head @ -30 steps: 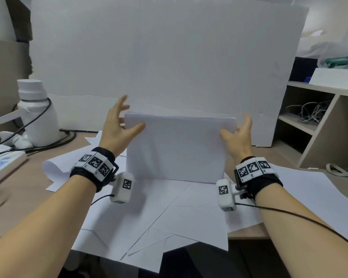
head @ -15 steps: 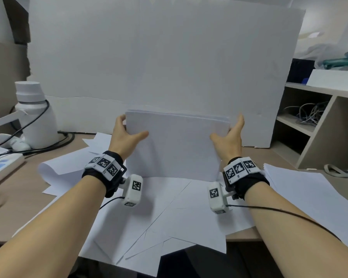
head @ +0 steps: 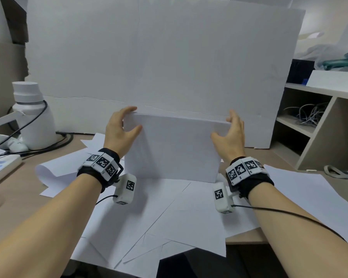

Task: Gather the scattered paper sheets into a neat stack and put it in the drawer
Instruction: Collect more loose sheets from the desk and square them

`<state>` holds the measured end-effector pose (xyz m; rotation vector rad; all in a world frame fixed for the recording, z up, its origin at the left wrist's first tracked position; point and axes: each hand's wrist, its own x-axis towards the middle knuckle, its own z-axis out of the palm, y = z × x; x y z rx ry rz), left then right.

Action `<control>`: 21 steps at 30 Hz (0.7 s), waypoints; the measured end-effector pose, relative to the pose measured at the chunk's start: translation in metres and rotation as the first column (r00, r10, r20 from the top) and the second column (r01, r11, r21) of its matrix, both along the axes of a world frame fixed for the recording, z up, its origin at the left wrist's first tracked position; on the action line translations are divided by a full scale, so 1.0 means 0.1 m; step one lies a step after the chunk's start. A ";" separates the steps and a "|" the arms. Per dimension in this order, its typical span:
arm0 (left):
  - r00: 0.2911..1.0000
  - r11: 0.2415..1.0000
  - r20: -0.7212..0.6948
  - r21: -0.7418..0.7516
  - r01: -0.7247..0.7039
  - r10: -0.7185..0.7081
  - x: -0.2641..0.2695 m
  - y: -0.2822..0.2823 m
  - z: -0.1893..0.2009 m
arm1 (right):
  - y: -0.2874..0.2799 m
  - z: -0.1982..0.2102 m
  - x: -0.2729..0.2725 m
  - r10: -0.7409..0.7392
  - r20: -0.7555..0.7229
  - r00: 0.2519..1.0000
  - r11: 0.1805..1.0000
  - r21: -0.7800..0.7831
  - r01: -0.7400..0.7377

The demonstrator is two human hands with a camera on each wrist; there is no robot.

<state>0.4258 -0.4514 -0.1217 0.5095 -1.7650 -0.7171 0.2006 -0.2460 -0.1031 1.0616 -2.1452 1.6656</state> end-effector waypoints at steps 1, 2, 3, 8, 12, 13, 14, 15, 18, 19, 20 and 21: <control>0.998 0.997 -0.036 0.059 0.053 -0.051 0.01 0.00 0.02 | -0.01 0.00 -0.06 0.059 0.132 0.989 0.997 -0.061 -0.051; 0.991 0.981 -0.082 0.151 0.118 -0.106 0.01 -0.02 0.02 | -0.01 0.00 -0.11 0.125 0.275 0.953 0.990 -0.103 -0.101; 0.979 0.946 -0.131 0.264 0.188 -0.158 0.02 -0.03 0.01 | -0.03 -0.01 -0.16 0.186 0.405 0.895 0.982 -0.114 -0.153; 0.951 0.804 -0.150 0.507 0.309 -0.271 -0.10 -0.03 -0.14 | -0.19 -0.13 -0.17 0.246 0.551 0.797 0.969 -0.112 -0.222; 0.962 0.834 -0.144 0.479 0.272 -0.231 -0.18 -0.06 -0.13 | -0.27 -0.13 -0.16 0.252 0.512 0.821 0.967 -0.158 -0.198; 0.964 0.834 -0.125 0.485 0.264 -0.233 -0.18 -0.07 -0.15 | -0.27 -0.17 -0.17 0.230 0.524 0.820 0.973 -0.139 -0.184; 0.967 0.832 -0.096 0.495 0.252 -0.236 -0.18 -0.08 -0.18 | -0.26 -0.24 -0.18 0.203 0.544 0.814 0.979 -0.111 -0.170; 0.970 0.833 -0.061 0.501 0.235 -0.237 -0.18 -0.08 -0.22 | -0.26 -0.28 -0.18 0.182 0.564 0.806 0.983 -0.082 -0.165; 0.977 0.856 0.024 0.487 0.173 -0.211 -0.21 -0.06 -0.19 | -0.28 -0.31 -0.18 0.152 0.549 0.822 0.986 -0.022 -0.168; 0.981 0.872 0.041 0.465 0.150 -0.190 -0.21 -0.04 -0.13 | -0.28 -0.29 -0.17 0.152 0.537 0.830 0.987 -0.031 -0.161; 0.984 0.894 0.051 0.428 0.131 -0.169 -0.21 -0.04 -0.06 | -0.27 -0.25 -0.16 0.150 0.524 0.838 0.988 -0.051 -0.145; 0.987 0.921 0.060 0.371 0.116 -0.148 -0.20 -0.03 0.05 | -0.25 -0.20 -0.14 0.125 0.506 0.853 0.992 -0.067 -0.106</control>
